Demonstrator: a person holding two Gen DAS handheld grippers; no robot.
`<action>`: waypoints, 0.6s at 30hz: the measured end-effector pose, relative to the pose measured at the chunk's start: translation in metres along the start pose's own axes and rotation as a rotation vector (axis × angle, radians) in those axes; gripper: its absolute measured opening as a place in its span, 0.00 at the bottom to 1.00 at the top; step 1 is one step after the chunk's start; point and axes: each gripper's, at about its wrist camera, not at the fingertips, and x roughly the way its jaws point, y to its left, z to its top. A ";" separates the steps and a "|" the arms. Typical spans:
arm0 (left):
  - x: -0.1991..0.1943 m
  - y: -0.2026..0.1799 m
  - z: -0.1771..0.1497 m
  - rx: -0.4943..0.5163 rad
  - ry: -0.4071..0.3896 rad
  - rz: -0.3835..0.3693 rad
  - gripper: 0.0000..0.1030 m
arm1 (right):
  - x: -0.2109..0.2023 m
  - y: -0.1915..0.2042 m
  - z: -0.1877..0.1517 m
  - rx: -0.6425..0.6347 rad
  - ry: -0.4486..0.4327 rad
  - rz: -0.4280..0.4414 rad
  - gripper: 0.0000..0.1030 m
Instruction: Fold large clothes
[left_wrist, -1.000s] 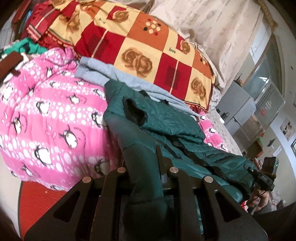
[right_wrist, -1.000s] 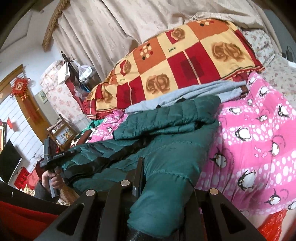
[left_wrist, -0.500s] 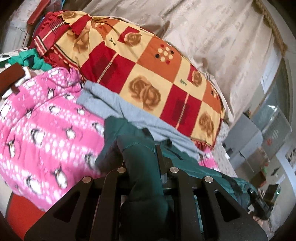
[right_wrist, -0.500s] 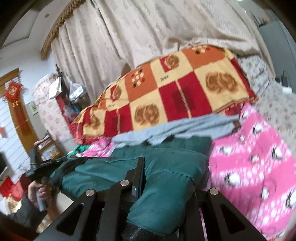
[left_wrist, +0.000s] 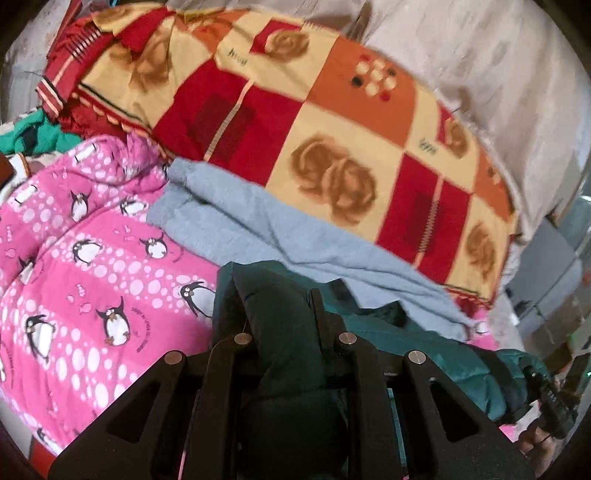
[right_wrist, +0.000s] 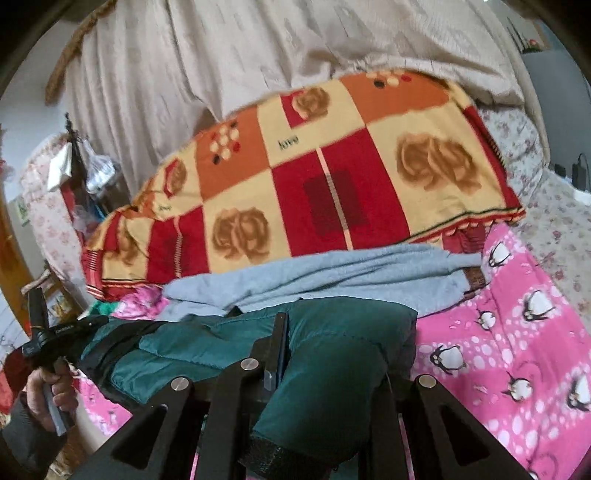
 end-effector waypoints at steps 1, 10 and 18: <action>0.015 0.001 0.003 -0.008 0.020 0.019 0.13 | 0.013 -0.004 0.001 0.008 0.017 -0.003 0.13; 0.103 -0.003 0.012 0.089 0.069 0.162 0.16 | 0.112 -0.036 0.013 0.083 0.128 -0.056 0.14; 0.139 0.001 -0.009 0.142 0.020 0.184 0.18 | 0.172 -0.058 -0.010 0.066 0.223 -0.075 0.14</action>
